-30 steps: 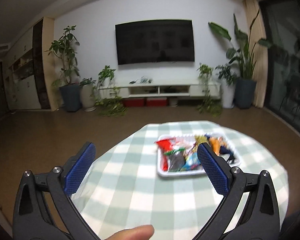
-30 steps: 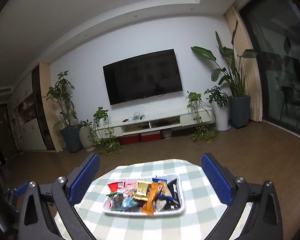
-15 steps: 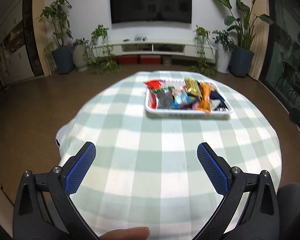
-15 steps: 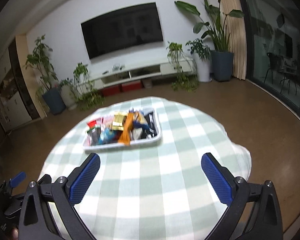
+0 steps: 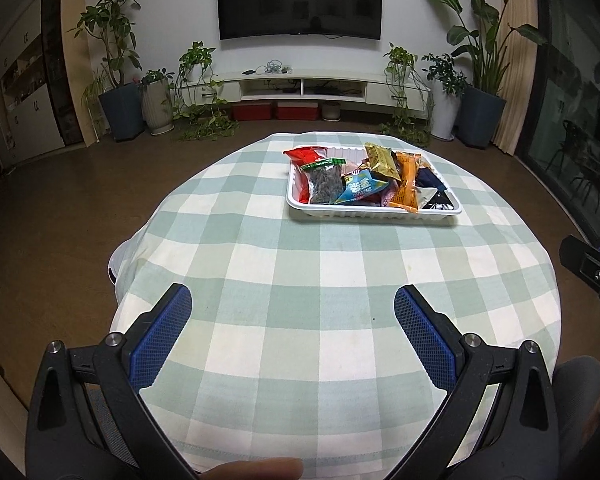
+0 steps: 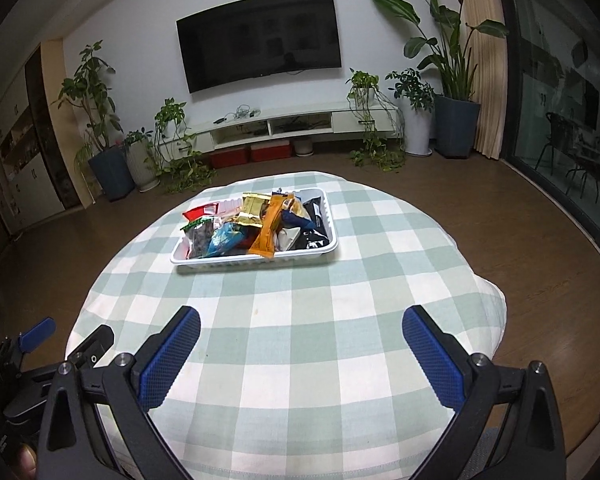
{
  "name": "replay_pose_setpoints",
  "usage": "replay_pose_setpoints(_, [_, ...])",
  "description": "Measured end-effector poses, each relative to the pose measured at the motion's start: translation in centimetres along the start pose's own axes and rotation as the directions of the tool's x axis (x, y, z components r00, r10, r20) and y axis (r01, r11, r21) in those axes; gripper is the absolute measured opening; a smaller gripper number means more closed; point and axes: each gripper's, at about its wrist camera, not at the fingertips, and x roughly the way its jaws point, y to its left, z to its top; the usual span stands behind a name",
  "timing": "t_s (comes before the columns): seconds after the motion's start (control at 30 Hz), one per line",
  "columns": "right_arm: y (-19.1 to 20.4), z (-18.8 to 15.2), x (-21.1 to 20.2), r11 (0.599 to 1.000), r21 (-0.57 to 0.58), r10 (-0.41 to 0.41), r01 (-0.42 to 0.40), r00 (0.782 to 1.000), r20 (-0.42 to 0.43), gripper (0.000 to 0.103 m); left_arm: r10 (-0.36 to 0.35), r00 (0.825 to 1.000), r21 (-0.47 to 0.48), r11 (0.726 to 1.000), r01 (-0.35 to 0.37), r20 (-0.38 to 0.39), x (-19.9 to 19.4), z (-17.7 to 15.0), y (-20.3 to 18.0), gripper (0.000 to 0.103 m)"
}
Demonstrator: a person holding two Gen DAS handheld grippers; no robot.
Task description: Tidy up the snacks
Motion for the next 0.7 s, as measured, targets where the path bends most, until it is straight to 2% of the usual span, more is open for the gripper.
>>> replay_pose_setpoints(0.7, [1.9, -0.8, 0.8, 0.999, -0.050, 0.004, -0.006, 0.999, -0.034, 0.103, -0.002, 1.000, 0.009, 1.000, 0.002, -0.014, 0.7, -0.4, 0.0, 0.103])
